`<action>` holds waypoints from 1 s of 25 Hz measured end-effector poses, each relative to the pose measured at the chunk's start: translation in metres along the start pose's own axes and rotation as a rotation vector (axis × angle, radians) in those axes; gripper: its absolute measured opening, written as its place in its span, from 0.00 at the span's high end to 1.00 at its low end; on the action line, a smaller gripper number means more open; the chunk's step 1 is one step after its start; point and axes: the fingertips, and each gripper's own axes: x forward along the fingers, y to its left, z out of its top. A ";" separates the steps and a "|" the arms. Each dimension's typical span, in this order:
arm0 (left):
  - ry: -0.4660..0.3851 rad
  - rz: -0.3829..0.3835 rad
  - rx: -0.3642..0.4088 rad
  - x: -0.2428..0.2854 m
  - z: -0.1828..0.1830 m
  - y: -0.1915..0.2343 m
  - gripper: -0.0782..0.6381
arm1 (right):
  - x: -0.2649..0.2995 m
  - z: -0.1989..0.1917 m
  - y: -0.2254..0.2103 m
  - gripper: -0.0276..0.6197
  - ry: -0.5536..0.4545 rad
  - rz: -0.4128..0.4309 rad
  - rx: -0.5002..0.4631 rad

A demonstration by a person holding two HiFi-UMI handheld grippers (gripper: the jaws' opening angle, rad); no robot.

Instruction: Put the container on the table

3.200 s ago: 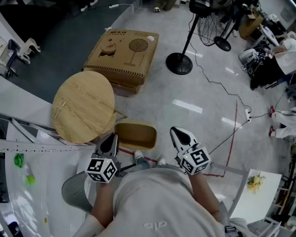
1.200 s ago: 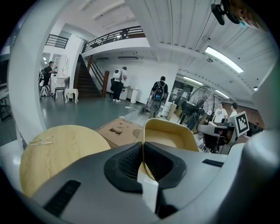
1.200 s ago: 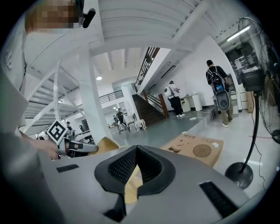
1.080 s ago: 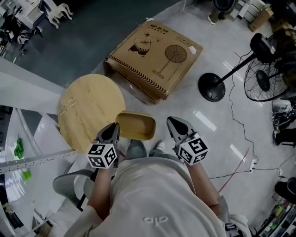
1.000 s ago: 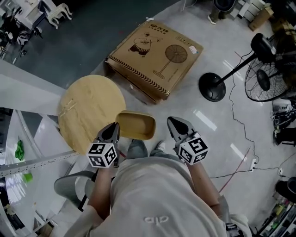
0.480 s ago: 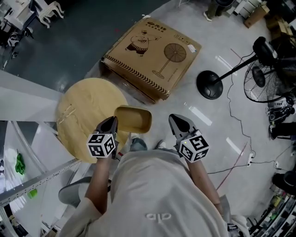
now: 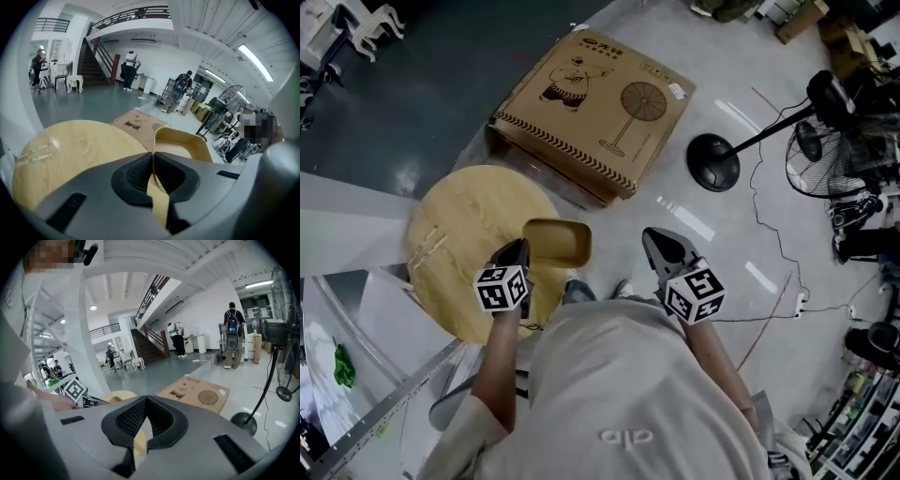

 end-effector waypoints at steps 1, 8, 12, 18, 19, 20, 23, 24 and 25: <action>0.010 0.000 -0.007 0.003 -0.002 0.006 0.85 | 0.003 0.001 0.001 0.92 0.005 -0.005 -0.003; 0.067 0.012 -0.023 0.029 -0.016 0.042 0.85 | 0.018 0.001 0.000 0.92 0.036 -0.048 -0.010; 0.097 0.019 -0.037 0.042 -0.023 0.062 0.85 | 0.024 0.000 0.002 0.92 0.055 -0.068 -0.010; 0.138 0.031 -0.035 0.060 -0.032 0.087 0.85 | 0.035 -0.004 0.004 0.92 0.078 -0.089 -0.010; 0.145 0.032 -0.035 0.062 -0.034 0.091 0.85 | 0.036 -0.005 0.005 0.92 0.081 -0.092 -0.010; 0.153 0.034 -0.032 0.064 -0.037 0.095 0.85 | 0.038 -0.006 0.006 0.92 0.085 -0.095 -0.011; 0.174 0.041 -0.021 0.068 -0.044 0.107 0.85 | 0.041 -0.007 0.008 0.92 0.094 -0.102 -0.013; 0.178 0.039 -0.023 0.070 -0.045 0.110 0.85 | 0.042 -0.007 0.008 0.92 0.097 -0.104 -0.013; 0.179 0.035 -0.025 0.071 -0.045 0.112 0.85 | 0.042 -0.007 0.007 0.92 0.102 -0.107 -0.014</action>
